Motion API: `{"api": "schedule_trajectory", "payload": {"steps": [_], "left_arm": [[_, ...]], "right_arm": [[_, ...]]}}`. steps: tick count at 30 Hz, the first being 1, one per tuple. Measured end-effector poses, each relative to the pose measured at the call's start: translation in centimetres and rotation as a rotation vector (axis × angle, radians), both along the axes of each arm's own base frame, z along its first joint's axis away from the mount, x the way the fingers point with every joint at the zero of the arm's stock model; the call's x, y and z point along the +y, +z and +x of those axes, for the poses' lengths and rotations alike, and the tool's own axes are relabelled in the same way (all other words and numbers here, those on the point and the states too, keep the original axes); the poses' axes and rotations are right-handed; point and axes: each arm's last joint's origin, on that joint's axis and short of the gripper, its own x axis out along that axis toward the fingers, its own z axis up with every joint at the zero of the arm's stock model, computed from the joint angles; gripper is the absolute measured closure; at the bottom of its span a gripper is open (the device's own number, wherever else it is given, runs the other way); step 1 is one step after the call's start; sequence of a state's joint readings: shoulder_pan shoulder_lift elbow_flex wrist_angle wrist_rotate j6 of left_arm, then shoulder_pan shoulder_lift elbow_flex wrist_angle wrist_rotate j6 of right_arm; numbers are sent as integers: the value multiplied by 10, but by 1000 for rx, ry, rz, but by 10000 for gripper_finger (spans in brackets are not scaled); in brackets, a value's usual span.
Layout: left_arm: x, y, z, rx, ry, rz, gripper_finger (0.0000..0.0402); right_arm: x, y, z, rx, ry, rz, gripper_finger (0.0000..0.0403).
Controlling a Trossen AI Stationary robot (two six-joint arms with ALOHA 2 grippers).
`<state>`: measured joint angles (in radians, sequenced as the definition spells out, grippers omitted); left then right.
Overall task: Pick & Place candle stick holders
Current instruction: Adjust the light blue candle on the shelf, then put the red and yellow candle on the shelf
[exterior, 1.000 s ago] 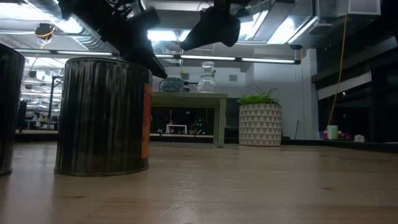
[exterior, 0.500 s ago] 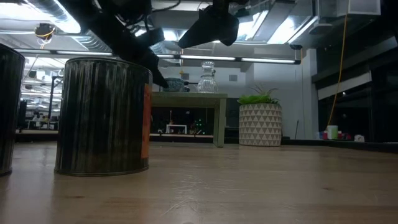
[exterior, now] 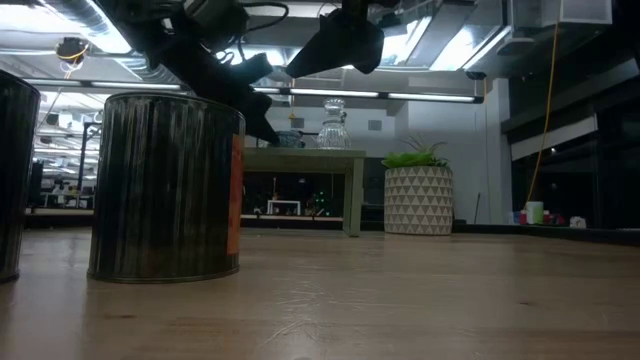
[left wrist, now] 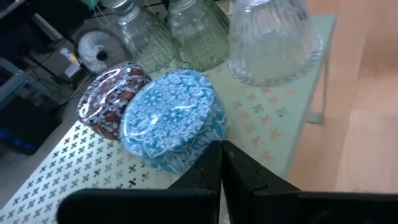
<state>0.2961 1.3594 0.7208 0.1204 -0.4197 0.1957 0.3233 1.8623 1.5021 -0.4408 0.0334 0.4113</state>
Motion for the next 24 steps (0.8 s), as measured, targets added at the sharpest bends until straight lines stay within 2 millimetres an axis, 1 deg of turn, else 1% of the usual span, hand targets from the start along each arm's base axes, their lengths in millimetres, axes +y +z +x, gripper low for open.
{"api": "schedule_trajectory", "payload": {"steps": [3,9,14,17,19,21,24], "left_arm": [[4,0,-1,-2,12,-2,399],[12,-3,3,-34,19,-1,400],[10,-2,2,-34,14,0,400],[0,10,0,-74,-14,15,400],[-10,19,-4,-86,-49,25,398],[-23,29,-10,-98,-95,32,399],[-47,43,-23,-95,-176,21,400]], "right_arm": [[0,0,0,0,0,0,13],[0,0,0,-5,0,2,13],[0,0,0,-4,0,1,13],[0,0,0,-3,4,-2,13],[0,0,0,-2,5,-4,13],[0,0,0,4,5,-6,13],[0,-1,-1,7,5,-7,13]]}}
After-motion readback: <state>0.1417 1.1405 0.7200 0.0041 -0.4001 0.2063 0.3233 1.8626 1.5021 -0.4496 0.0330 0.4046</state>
